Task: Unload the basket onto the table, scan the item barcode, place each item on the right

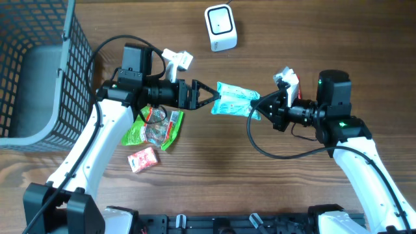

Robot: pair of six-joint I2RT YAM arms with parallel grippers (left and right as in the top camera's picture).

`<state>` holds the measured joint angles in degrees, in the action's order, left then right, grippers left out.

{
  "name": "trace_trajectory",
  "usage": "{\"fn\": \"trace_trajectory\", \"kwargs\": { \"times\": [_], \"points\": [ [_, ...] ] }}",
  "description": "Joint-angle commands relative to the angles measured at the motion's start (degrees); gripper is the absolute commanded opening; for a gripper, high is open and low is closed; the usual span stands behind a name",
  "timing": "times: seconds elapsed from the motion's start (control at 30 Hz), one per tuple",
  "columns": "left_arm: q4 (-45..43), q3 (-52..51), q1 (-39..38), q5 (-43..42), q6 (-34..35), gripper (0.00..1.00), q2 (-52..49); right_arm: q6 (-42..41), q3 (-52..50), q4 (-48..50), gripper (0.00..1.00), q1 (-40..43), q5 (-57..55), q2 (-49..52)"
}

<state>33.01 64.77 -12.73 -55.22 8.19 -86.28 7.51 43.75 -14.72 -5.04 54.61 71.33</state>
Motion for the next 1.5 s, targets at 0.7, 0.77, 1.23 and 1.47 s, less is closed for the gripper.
{"fn": "trace_trajectory", "kwargs": {
  "times": [0.7,0.77,1.23,1.47],
  "points": [
    [0.26,0.59,-2.27,17.97,5.35,0.91,0.02,-33.42,-6.27,-5.64,0.48,-3.23,-35.08,6.64],
    [2.19,0.59,-2.27,20.72,5.38,0.91,-0.11,-31.41,-1.95,-5.25,0.29,-3.23,-35.39,6.67],
    [6.73,0.59,-2.32,23.50,5.38,0.91,-0.20,-29.97,-1.44,-11.13,0.12,-8.13,-19.45,23.17],
    [10.08,0.59,-2.32,29.81,5.38,0.91,-0.20,-25.18,6.05,-16.46,0.36,-7.50,-26.38,22.21]
  ]
}}
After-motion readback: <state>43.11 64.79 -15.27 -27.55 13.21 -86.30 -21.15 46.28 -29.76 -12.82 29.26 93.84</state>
